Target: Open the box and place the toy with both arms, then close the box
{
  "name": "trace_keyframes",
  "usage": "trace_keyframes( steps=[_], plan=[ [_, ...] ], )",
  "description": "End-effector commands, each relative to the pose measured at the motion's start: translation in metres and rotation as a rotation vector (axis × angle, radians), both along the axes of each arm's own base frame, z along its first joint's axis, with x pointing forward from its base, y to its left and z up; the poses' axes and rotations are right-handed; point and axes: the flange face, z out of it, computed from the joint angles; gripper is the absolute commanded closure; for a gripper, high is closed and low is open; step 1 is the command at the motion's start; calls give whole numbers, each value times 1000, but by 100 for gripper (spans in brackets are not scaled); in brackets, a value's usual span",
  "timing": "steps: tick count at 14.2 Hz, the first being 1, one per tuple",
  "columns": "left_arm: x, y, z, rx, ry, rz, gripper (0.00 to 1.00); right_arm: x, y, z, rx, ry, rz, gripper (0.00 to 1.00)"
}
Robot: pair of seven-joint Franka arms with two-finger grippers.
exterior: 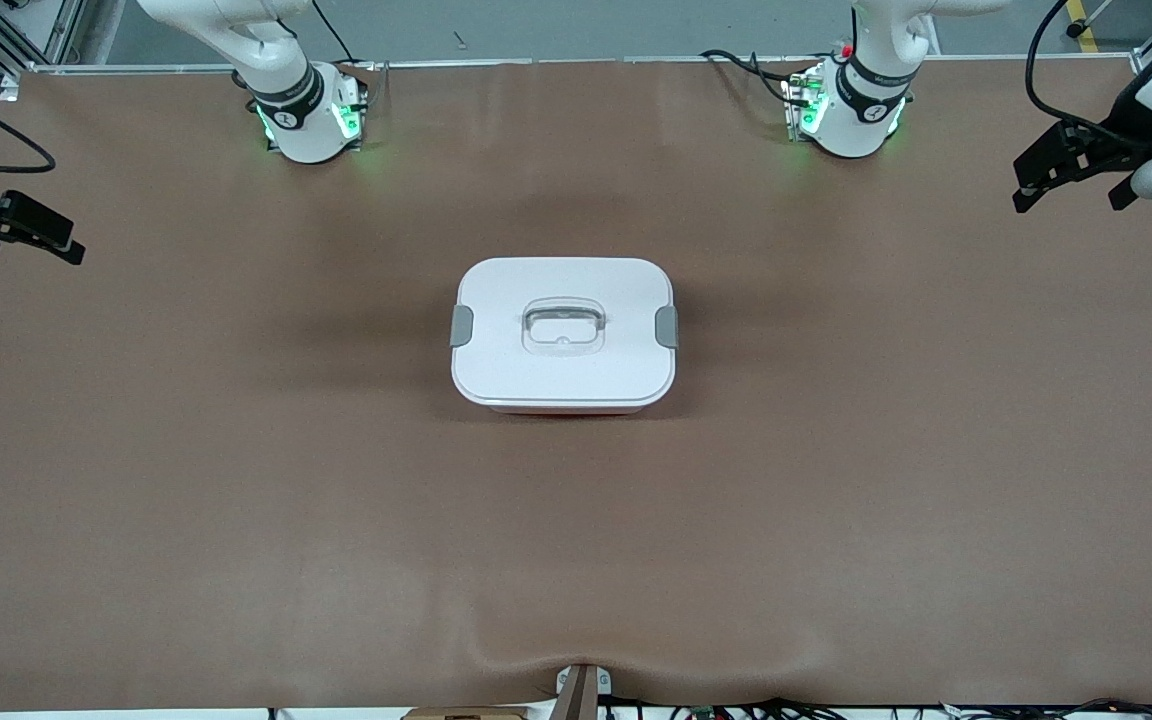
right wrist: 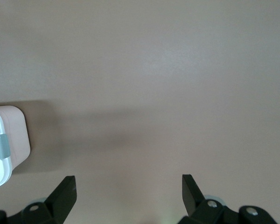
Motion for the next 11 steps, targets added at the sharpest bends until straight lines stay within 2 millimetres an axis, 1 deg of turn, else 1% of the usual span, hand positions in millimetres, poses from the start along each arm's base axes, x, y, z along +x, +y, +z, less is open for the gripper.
trace_keyframes(
  steps=[1, 4, 5, 7, 11],
  plan=[
    [8, -3, 3, 19, 13, -23, 0, -8, 3, 12, 10, -17, -6, 0],
    [9, -2, 0, 21, 29, -21, 0, -7, 8, 11, 8, -17, -3, 0],
    [8, -1, 0, 21, 32, -19, 0, -6, 9, 8, 8, -12, -2, 0],
    [5, 0, 5, 16, 42, -16, 0, -3, 8, 3, 7, -5, -3, 0],
    [5, 0, 7, 13, 37, -7, 0, -2, 5, 4, 7, -9, -4, 0]
  ],
)
